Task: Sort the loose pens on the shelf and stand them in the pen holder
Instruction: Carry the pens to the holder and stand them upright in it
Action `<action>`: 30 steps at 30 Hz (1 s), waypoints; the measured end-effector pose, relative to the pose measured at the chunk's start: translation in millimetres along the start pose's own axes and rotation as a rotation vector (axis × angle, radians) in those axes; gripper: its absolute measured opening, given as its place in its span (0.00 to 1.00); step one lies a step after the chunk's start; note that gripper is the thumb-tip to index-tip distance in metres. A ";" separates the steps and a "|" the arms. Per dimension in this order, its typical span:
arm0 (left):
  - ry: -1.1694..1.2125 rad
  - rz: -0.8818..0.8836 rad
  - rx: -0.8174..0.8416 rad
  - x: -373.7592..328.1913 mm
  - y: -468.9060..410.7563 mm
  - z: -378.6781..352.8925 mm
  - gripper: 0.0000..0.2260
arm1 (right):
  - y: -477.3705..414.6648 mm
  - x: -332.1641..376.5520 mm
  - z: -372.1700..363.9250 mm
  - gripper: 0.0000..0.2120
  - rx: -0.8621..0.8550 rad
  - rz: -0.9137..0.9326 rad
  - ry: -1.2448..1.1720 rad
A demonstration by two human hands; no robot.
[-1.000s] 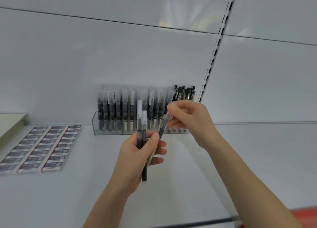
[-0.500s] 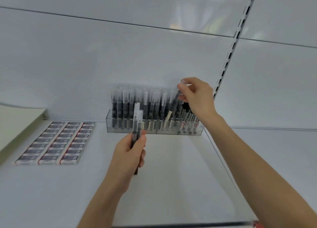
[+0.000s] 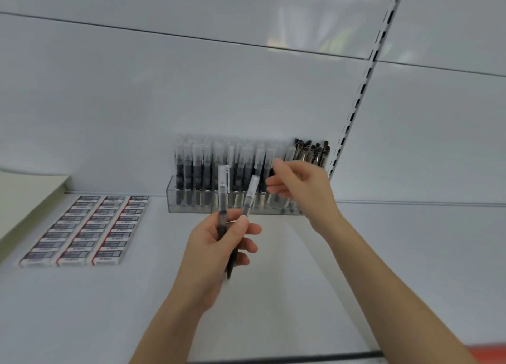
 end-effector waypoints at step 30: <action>-0.103 0.044 -0.204 1.0 6.9 20.2 0.10 | -46.2 4.8 12.5 0.07 -0.038 0.050 0.391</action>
Point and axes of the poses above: each hand's wrist, its own y-axis away from the middle knuckle, its own z-axis out of the back of the hand, x = y × z, the point moved 5 cm from there along -y, towards the middle knuckle, and after that the axes turned 10 degrees about x, right-handed, at the moved point
